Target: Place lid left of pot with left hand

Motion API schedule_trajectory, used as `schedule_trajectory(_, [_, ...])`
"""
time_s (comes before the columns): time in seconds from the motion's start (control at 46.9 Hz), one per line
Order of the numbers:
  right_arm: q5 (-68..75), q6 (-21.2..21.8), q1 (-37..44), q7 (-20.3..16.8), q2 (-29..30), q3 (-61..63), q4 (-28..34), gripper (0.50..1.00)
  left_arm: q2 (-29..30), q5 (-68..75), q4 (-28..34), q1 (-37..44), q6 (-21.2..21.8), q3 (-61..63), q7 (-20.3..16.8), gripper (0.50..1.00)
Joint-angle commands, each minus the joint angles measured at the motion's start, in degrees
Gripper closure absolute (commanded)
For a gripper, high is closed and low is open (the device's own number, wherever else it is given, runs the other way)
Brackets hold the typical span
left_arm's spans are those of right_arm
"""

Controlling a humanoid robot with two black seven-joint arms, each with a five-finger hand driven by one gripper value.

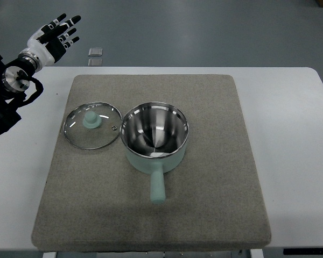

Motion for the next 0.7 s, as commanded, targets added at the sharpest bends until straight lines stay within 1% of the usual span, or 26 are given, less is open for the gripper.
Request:
schedule_trajectory(0.0, [0.0,0.0,-0.1,0.0,0.0,0.0,0.0,0.576,-0.1,0.1,0.0,0.0,0.1,0.0,-0.6,0.506])
schedule_trajectory(0.235, [0.0,0.0,-0.1,0.0,0.0,0.0,0.0,0.576,-0.7,0.0,0.0,0.0,-0.4,-0.3,-4.0,0.506])
schedule_trajectory(0.341, [0.0,0.0,0.0,0.0,0.0,0.0,0.0,0.576,-1.2,0.0,1.5,-0.1,0.1,-4.7,-7.1,0.506])
schedule_trajectory(0.512, [0.0,0.0,0.0,0.0,0.0,0.0,0.0,0.576,-3.8,0.1,5.5,-0.1,0.4,-14.5,-7.1,0.506])
schedule_trajectory(0.683, [0.0,0.0,0.0,0.0,0.0,0.0,0.0,0.576,-6.1,0.4,6.2,0.0,1.2,-14.5,-7.5,0.506])
